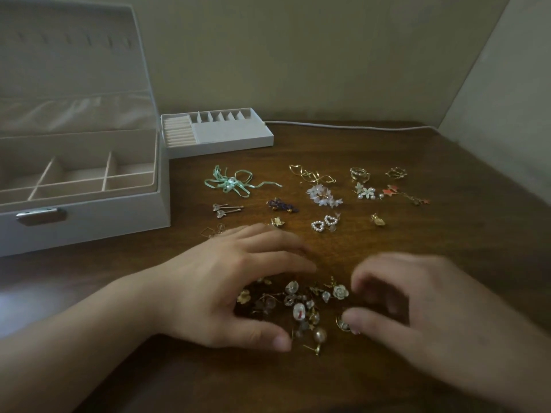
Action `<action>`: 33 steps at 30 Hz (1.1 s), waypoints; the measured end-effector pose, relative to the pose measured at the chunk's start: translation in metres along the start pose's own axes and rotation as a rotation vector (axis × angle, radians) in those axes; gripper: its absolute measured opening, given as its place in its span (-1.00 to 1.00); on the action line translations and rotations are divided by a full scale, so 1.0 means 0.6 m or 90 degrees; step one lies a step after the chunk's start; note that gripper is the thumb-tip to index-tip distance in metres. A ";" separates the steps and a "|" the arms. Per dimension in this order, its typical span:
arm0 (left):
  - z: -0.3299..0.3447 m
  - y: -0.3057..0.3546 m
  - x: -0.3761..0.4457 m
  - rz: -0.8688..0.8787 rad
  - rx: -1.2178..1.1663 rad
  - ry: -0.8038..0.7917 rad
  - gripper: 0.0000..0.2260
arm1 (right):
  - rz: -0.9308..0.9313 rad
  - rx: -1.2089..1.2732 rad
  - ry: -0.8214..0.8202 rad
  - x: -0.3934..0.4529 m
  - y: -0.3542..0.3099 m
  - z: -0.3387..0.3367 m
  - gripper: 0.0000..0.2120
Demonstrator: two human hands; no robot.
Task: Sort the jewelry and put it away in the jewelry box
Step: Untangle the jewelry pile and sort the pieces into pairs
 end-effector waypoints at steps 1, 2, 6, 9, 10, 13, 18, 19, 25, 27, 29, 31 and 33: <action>0.001 0.005 0.002 0.003 0.024 0.001 -0.34 | 0.035 -0.002 0.018 -0.010 0.007 0.011 -0.44; 0.003 0.010 0.004 0.004 0.046 0.002 -0.33 | 0.072 -0.006 0.032 -0.017 0.011 0.018 -0.42; 0.010 0.021 0.010 0.000 0.106 -0.007 -0.31 | 0.121 -0.003 0.104 -0.027 0.017 0.031 -0.62; 0.017 0.023 0.008 0.008 0.105 -0.022 -0.33 | 0.132 0.027 0.126 -0.037 0.024 0.039 -0.74; 0.017 0.023 0.007 0.010 0.101 -0.022 -0.34 | 0.129 0.036 0.124 -0.038 0.023 0.042 -0.78; 0.014 0.020 0.006 0.011 0.081 -0.016 -0.36 | 0.115 0.061 0.115 -0.040 0.026 0.044 -0.95; 0.014 0.015 0.005 0.015 0.069 -0.013 -0.37 | 0.060 0.159 0.115 -0.042 0.048 0.034 -0.87; 0.013 0.013 0.005 0.014 0.066 -0.010 -0.38 | 0.053 0.180 0.132 -0.040 0.062 0.023 -0.84; 0.005 0.000 0.000 0.008 0.009 0.012 -0.39 | 0.082 0.253 0.318 0.032 0.183 -0.083 -0.85; 0.004 -0.008 -0.005 0.008 -0.022 0.030 -0.37 | 0.091 0.261 0.325 0.070 0.208 -0.093 -0.85; 0.001 -0.019 -0.014 0.000 -0.102 0.063 -0.33 | 0.111 0.270 0.321 0.097 0.225 -0.085 -0.85; -0.007 -0.029 -0.022 -0.002 -0.194 0.118 -0.30 | 0.136 0.246 0.331 0.108 0.235 -0.075 -0.84; -0.016 -0.036 -0.026 0.000 -0.222 0.168 -0.29 | 0.140 0.213 0.342 0.110 0.237 -0.068 -0.84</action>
Point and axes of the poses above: each hand's wrist, its own x-axis towards the middle knuckle, its own z-axis out of the palm, y = z × x, the point moved 9 cm from there along x, towards the middle knuckle, and after that the axes turned 13 degrees about -y, right-handed, at the moved point
